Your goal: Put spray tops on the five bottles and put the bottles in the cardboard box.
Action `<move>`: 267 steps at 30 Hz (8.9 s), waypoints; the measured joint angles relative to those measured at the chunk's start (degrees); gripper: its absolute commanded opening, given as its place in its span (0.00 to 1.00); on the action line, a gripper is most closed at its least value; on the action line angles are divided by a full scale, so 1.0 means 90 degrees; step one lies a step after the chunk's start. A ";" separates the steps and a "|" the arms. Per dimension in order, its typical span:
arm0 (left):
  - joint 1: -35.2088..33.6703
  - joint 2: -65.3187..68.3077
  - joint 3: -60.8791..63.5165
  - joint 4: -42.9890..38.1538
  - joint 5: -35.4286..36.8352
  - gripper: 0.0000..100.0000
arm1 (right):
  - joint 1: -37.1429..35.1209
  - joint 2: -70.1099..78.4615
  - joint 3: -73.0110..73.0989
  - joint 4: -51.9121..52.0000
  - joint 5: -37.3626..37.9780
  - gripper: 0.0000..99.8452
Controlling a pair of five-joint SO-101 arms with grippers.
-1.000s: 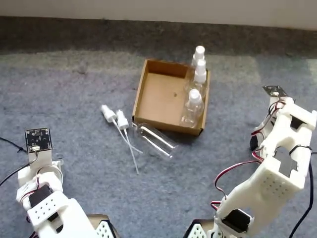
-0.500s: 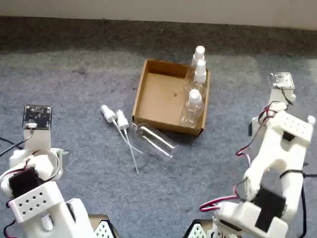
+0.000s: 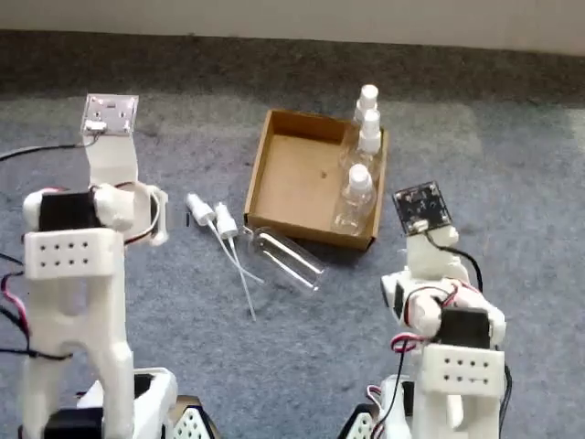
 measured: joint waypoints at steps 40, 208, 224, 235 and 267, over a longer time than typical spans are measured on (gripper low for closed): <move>0.0430 0.5099 -0.0840 -0.2969 0.2354 0.06 | -0.0508 -0.1485 0.0039 0.0733 -0.0098 0.00; 0.2842 -0.5148 0.2667 -0.3136 -0.0889 0.16 | -0.4024 -0.3790 0.3155 -0.4005 -0.2237 0.00; 0.1260 -0.5509 0.5919 -0.4151 -0.0889 0.16 | -0.3009 -0.0088 0.0850 -0.7346 -0.2266 0.00; 0.0694 -0.5509 0.6867 -0.4972 -0.0899 0.16 | -0.3018 0.5353 -0.1973 -0.9729 -0.2276 0.00; 0.0557 -0.5509 0.6955 -0.5001 -0.0899 0.16 | -0.2579 1.1096 -0.5460 -1.1009 -0.2276 0.00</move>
